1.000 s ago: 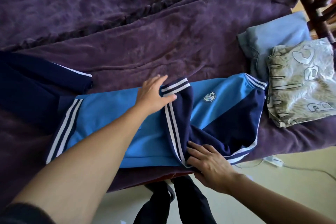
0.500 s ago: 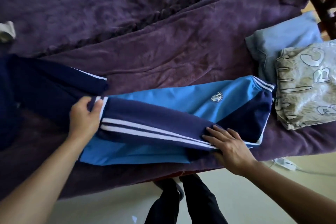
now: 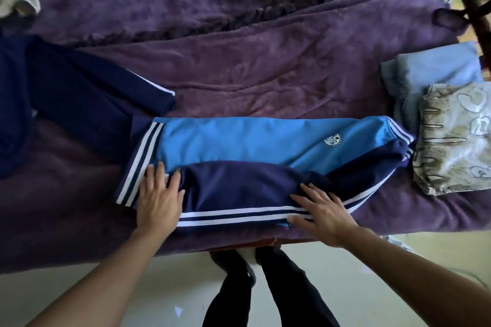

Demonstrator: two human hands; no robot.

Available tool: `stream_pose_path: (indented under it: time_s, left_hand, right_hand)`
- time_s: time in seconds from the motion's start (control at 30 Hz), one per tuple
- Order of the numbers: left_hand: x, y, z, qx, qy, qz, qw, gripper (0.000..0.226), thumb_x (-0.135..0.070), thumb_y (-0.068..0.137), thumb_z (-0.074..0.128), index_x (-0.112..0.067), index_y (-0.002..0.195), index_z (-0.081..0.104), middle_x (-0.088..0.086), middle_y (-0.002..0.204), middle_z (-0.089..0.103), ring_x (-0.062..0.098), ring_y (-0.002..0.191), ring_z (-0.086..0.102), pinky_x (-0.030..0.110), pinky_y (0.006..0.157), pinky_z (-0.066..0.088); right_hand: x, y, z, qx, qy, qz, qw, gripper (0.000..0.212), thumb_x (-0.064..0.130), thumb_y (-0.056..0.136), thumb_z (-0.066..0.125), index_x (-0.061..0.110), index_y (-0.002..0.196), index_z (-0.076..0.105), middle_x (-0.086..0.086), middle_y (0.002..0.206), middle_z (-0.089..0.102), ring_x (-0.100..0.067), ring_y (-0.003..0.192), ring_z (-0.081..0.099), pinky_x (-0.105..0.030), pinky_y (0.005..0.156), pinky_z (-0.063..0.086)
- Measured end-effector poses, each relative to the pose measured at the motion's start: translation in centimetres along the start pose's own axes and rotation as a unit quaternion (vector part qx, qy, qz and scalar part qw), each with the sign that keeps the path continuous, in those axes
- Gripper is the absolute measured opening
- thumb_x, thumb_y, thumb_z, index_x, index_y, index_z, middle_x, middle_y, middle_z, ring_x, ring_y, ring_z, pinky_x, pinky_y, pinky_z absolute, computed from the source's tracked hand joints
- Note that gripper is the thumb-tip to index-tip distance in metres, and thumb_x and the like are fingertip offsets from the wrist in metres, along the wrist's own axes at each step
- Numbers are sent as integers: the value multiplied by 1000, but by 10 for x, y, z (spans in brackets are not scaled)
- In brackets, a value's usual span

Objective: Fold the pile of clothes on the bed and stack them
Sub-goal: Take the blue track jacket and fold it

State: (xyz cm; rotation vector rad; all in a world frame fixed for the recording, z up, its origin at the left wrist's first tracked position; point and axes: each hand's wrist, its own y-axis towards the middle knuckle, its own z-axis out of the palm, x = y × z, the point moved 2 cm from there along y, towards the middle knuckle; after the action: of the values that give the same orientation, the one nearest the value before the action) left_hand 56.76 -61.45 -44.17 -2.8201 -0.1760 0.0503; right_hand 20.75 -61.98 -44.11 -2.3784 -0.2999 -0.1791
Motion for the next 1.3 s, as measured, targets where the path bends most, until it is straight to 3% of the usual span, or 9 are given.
stream_pose_path:
  time_s: [0.17,0.37,0.53,0.6,0.7,0.77,0.97,1.1,1.3]
  left_hand:
    - [-39,13,-38,-94,-42,50,993,53,-6,72,75,-2,124,60,31,138,43,50,129,39,58,102,36]
    - [-154,1,-16,-8,-85,216,973,34,-15,82,68,-15,116,67,14,128,57,35,119,53,44,97,44]
    - [-201,-2,36,143,-24,184,972,55,-28,96,41,-33,149,26,9,157,18,26,143,19,38,114,20]
    - [-200,0,35,147,-78,161,973,52,-24,95,44,-32,146,35,6,155,25,24,141,24,36,113,23]
    - [-187,5,17,146,-238,70,958,39,-17,95,49,-22,134,54,3,143,44,20,131,40,32,106,35]
    - [-173,7,2,102,-322,-30,941,30,-11,94,52,-12,122,63,7,126,56,23,117,54,32,98,43]
    - [-112,-11,-24,-27,-386,-284,877,25,-5,95,47,-6,113,64,14,111,65,29,101,61,35,88,46]
    - [-125,-20,-29,-113,-339,-200,912,27,-8,94,51,-6,119,62,12,120,55,29,110,56,41,92,47]
    - [-188,-26,7,18,-216,-1,976,49,-29,96,48,-23,144,41,13,153,29,32,138,31,42,109,36]
  right_hand:
    - [-59,-20,-57,-385,193,165,887,42,33,81,74,15,118,64,-8,129,56,-28,121,48,-43,100,40]
    - [-145,7,-55,-296,523,422,679,69,49,65,81,4,113,59,-12,111,65,-29,104,63,-37,88,49]
    - [-161,42,-47,-216,702,382,561,73,35,48,87,7,111,63,-13,104,70,-31,91,69,-47,86,56]
    - [-153,40,-61,-262,692,331,585,49,27,56,83,14,101,66,-9,98,73,-27,87,71,-45,85,57]
    - [-112,19,-100,-371,551,188,724,34,21,72,75,23,104,63,19,86,69,-6,84,65,-13,79,50]
    - [-77,4,-115,-384,445,76,806,46,15,76,73,22,119,58,18,96,66,-5,89,60,-17,79,47]
    - [16,15,-75,-134,68,-116,982,76,19,83,60,36,148,26,-4,131,40,-32,106,54,-41,68,50]
    - [20,34,-27,94,45,-142,984,74,32,86,62,32,149,24,0,156,15,-26,134,32,-40,101,43]
    - [-54,53,-59,-186,224,19,956,36,25,80,72,20,115,65,-1,113,63,-23,103,61,-33,86,47]
